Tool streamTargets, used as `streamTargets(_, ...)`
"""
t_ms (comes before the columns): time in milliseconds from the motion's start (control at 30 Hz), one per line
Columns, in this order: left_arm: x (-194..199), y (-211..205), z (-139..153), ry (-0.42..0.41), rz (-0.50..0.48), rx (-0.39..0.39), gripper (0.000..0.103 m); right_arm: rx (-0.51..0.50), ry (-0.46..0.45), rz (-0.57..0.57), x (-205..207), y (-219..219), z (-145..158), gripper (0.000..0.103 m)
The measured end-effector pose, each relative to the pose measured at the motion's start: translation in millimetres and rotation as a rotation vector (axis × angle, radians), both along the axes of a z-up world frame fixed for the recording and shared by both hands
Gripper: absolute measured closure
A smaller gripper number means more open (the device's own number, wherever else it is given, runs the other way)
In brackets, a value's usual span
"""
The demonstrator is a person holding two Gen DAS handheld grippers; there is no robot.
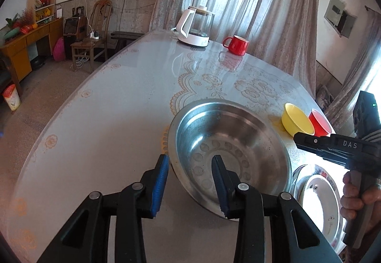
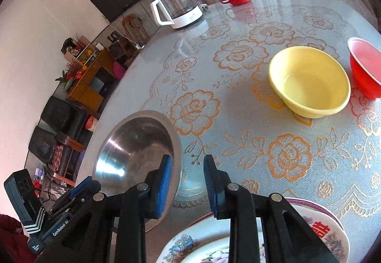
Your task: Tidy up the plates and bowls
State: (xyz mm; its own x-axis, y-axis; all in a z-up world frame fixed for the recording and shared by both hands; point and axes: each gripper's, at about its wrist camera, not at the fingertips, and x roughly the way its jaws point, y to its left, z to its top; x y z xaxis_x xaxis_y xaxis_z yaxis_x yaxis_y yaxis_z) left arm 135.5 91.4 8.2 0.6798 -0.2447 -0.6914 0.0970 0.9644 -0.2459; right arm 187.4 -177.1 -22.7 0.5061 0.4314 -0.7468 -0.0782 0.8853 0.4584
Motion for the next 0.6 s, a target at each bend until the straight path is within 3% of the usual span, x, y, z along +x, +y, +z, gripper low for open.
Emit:
streamTargets(267, 16.4, -42.6, 28.7, -0.042, -0.081, 0.008, 0.063, 0.042, -0.015, -0.126, -17.0, -62.3, 2.2, 0.076)
streamTargets(600, 69.3, -147.5, 33.2, 0.068, -0.231, 0.024, 0.058, 0.119, -0.018, -0.353, -23.3, -148.8, -2.6, 0.074)
